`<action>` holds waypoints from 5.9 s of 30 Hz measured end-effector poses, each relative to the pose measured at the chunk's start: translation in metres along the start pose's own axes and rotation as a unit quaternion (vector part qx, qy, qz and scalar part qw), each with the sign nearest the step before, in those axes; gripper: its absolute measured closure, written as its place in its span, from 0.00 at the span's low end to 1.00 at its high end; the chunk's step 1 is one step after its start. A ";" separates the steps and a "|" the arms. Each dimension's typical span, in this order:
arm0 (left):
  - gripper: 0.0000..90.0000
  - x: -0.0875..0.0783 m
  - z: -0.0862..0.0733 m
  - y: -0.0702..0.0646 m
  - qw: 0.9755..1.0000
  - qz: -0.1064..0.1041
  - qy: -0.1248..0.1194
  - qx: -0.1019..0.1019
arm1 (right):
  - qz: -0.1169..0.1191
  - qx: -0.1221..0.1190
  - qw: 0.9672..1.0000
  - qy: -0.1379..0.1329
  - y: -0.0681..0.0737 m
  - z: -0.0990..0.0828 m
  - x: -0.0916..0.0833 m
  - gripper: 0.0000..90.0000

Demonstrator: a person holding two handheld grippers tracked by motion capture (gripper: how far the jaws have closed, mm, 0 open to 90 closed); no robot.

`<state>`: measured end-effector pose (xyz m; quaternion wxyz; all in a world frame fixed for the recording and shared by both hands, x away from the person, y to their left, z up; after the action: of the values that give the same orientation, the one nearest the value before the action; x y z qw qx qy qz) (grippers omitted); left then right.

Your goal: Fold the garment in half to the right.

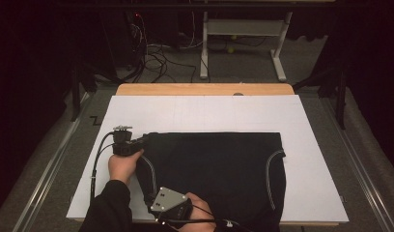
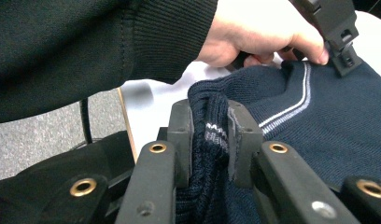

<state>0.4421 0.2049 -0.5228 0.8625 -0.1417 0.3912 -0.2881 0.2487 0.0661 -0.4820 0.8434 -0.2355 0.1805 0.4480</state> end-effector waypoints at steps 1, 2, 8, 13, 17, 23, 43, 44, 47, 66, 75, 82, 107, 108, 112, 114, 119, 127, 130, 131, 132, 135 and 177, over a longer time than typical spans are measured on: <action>0.84 -0.001 0.001 -0.001 1.000 0.000 -0.005 0.000 | 0.000 0.000 1.000 -0.001 0.000 0.000 -0.001 0.83; 0.84 -0.003 0.003 -0.002 1.000 -0.001 -0.010 -0.001 | -0.001 -0.001 1.000 -0.003 -0.001 0.001 -0.002 0.83; 0.85 -0.008 0.008 -0.008 0.999 0.002 -0.032 0.015 | 0.001 0.004 1.000 -0.009 -0.001 0.001 -0.002 0.83; 0.86 -0.013 0.014 -0.014 0.999 0.001 -0.043 0.032 | 0.000 0.003 1.000 -0.012 0.000 0.003 -0.004 0.83; 0.86 -0.017 0.019 -0.017 0.998 0.003 -0.043 0.047 | -0.002 -0.001 1.000 -0.009 -0.001 0.004 -0.004 0.83; 0.86 -0.024 0.023 -0.017 0.997 0.005 -0.048 0.052 | -0.005 -0.003 1.000 -0.018 0.000 0.012 -0.006 0.83; 0.86 -0.052 0.022 0.020 0.997 0.030 -0.058 0.043 | 0.011 -0.009 0.999 -0.029 0.017 0.039 0.019 0.83; 0.86 -0.054 0.022 0.022 0.997 0.032 -0.060 0.043 | 0.013 -0.009 0.999 -0.031 0.018 0.042 0.021 0.83; 0.85 -0.062 0.023 0.029 0.996 0.037 -0.067 0.038 | 0.018 -0.002 0.999 -0.037 0.018 0.049 0.024 0.83; 0.86 -0.102 0.023 0.054 0.995 0.065 -0.079 0.021 | 0.036 -0.017 0.998 -0.052 0.042 0.077 0.044 0.83; 0.86 -0.101 0.032 0.035 0.994 0.054 -0.072 0.057 | 0.030 -0.005 0.998 -0.062 0.035 0.075 0.036 0.83; 0.86 -0.098 0.042 0.017 0.992 0.074 -0.077 0.068 | 0.020 0.009 0.997 -0.078 0.024 0.069 0.019 0.83; 0.86 -0.044 0.070 -0.062 0.990 0.065 -0.071 0.100 | -0.030 0.057 0.993 -0.096 -0.031 0.021 -0.041 0.83; 0.86 -0.043 0.071 -0.065 0.990 0.062 -0.071 0.102 | -0.033 0.059 0.993 -0.096 -0.033 0.018 -0.043 0.83; 0.86 -0.035 0.071 -0.075 0.990 0.054 -0.071 0.111 | -0.044 0.061 0.993 -0.093 -0.038 0.008 -0.052 0.83; 0.85 -0.032 0.070 -0.079 0.990 0.052 -0.070 0.114 | -0.047 0.064 0.993 -0.091 -0.040 0.003 -0.055 0.83; 0.85 -0.024 0.070 -0.084 0.990 0.050 -0.071 0.111 | -0.058 0.068 0.992 -0.086 -0.047 -0.008 -0.061 0.83; 0.85 -0.011 0.067 -0.093 0.991 0.045 -0.061 0.114 | -0.073 0.073 0.992 -0.077 -0.057 -0.025 -0.071 0.83; 0.85 -0.007 0.068 -0.099 0.991 0.041 -0.059 0.116 | -0.078 0.075 0.991 -0.073 -0.060 -0.031 -0.075 0.83; 0.85 -0.005 0.069 -0.102 0.991 0.037 -0.059 0.117 | -0.081 0.076 0.991 -0.072 -0.061 -0.033 -0.077 0.83; 0.85 -0.004 0.070 -0.104 0.991 0.036 -0.060 0.118 | -0.083 0.076 0.991 -0.071 -0.062 -0.035 -0.080 0.83; 0.85 0.003 0.071 -0.112 0.990 0.030 -0.060 0.127 | -0.091 0.077 0.990 -0.070 -0.066 -0.040 -0.086 0.83; 0.85 0.085 0.063 -0.196 0.984 0.010 0.006 0.180 | -0.123 0.105 0.986 -0.039 -0.092 -0.103 -0.141 0.82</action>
<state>0.4589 -0.0012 -0.4394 0.8745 0.0216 0.3394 -0.3457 0.2411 -0.1309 -0.4721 0.9185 -0.1478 0.1631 0.3284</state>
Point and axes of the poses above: each handheld gripper's, and its own axes: x roughly forward along the jaws, z roughly out of its top, y roughly to its left, the point moved 7 cm from there along x, roughly forward along the jaws, and after that the axes turned 10 degrees about -z, right-handed, at the moved point
